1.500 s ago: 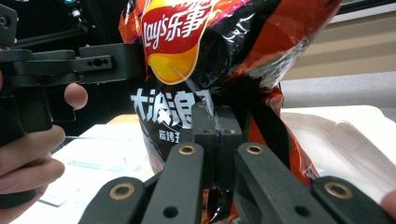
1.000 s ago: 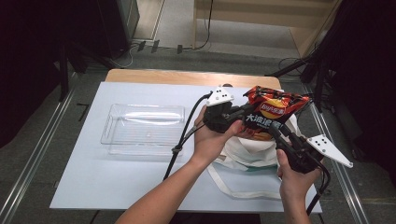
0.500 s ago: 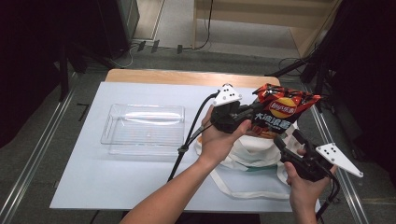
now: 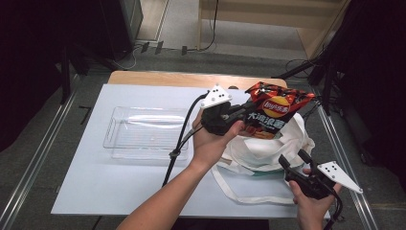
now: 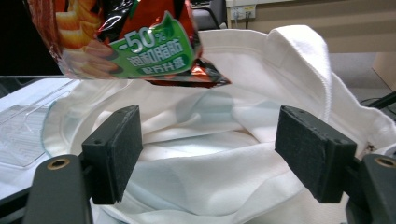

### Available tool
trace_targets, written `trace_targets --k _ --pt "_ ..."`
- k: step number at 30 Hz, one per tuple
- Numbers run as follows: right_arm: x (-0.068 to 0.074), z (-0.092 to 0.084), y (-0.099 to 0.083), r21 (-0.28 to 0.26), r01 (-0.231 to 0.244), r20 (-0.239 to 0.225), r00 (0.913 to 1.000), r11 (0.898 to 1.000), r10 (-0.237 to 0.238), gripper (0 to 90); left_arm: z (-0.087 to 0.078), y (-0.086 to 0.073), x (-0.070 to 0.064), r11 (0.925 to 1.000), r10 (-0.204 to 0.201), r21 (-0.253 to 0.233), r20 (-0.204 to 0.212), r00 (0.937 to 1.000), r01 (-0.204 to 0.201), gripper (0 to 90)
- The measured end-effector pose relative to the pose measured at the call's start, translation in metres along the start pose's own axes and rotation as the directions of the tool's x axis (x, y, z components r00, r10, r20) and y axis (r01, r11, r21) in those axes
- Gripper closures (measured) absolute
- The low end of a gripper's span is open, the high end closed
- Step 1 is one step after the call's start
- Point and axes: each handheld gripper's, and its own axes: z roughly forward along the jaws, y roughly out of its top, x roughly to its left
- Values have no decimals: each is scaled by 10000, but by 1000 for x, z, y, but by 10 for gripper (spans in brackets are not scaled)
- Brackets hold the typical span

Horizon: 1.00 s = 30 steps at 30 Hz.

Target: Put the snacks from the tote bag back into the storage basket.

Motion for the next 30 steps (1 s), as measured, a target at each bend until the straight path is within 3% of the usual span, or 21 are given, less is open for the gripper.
trace_targets --k 8,13,15,22,30 --pt "10 4 -6 392 329 -235 9992 9987 -320 153 -31 -2 15 9999 3 -108 -335 9994 -6 900" --pt "13 4 -6 568 296 -412 9988 9979 -273 153 -56 -4 27 9999 0 -172 -686 9976 -12 900" --pt "15 4 -6 663 499 -427 9980 9966 -471 154 -60 -4 28 9999 -9 -173 -736 9973 -4 900" --pt "17 4 -6 715 473 -526 9977 9963 -436 154 -87 -3 41 9991 -82 -420 -1084 9941 37 900" --pt "16 4 -8 665 360 -433 9985 9971 -332 138 -109 -5 54 9995 -11 -324 -1453 9894 -36 900"
